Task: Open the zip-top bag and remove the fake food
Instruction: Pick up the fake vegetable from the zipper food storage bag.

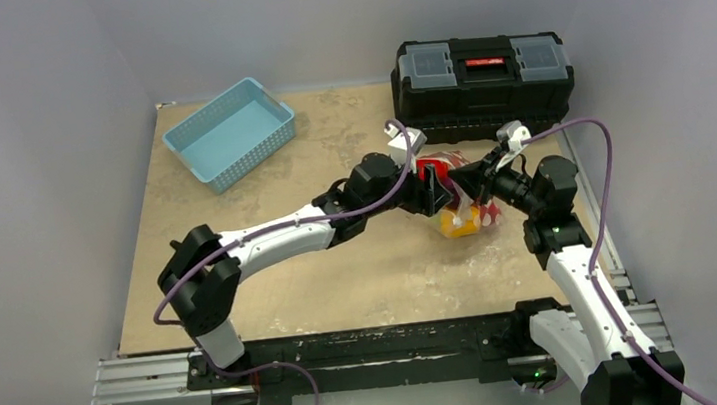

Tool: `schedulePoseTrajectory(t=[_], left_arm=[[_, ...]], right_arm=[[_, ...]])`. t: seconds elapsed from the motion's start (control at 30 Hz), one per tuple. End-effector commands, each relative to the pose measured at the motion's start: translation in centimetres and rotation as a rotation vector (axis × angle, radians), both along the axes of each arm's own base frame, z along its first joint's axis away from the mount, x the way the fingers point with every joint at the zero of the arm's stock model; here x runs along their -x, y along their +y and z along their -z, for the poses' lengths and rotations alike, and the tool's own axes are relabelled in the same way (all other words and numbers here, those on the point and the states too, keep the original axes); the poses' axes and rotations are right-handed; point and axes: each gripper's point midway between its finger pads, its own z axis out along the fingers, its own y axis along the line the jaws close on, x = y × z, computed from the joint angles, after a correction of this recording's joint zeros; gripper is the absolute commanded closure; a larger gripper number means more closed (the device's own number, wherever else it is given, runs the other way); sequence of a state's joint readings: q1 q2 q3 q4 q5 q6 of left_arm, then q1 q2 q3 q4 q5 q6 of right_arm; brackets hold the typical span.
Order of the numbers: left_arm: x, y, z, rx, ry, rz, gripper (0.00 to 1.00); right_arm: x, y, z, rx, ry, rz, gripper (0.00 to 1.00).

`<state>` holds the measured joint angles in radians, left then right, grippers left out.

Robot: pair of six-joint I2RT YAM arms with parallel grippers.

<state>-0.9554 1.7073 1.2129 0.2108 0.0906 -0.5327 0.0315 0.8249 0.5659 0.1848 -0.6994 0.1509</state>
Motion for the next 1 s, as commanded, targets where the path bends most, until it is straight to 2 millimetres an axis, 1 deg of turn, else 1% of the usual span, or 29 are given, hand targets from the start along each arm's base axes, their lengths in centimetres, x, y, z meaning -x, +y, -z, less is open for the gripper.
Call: schedulePoseTrajectory(t=[0.0,0.1,0.2,0.27,0.47,0.63,0.73,0.87,0.97], left_arm=[[-0.5,-1.4,-0.4,0.126,0.130,-0.041,0.40],[-0.8,-1.5,0.5,0.132,0.176,-0.076,0.40],[-1.4,-1.3,1.8,0.119,0.241,-0.142,0.41],[-1.5,-1.5,2.3,0.124,0.258,-0.151,0.40],[-1.8,-2.7,2.4,0.166,0.279,-0.136,0.37],[-1.6,-3.2,2.4,0.209,0.292,-0.113,0.35],[-1.5,-3.3,2.2,0.234,0.292,-0.112,0.31],[-1.9,-3.3,2.1,0.250,0.288,-0.135,0.26],[-2.3,-3.2,2.4,0.250,0.291,-0.171,0.22]], right_arm=[[-0.1,0.1,-1.8,0.013,-0.066,-0.016,1.00],[0.1,0.2,-2.0,0.011,-0.069,-0.026,1.00],[0.4,0.4,-2.1,0.010,-0.073,-0.041,1.00],[0.6,0.5,-2.2,0.009,-0.078,-0.053,1.00],[1.4,1.3,-2.4,0.003,-0.079,-0.115,1.00],[2.1,1.7,-2.7,-0.003,-0.085,-0.157,1.00],[2.4,2.0,-2.7,-0.005,-0.084,-0.177,1.00],[2.7,2.2,-2.8,-0.008,-0.084,-0.194,1.00],[2.8,2.2,-2.8,-0.008,-0.086,-0.201,1.00]])
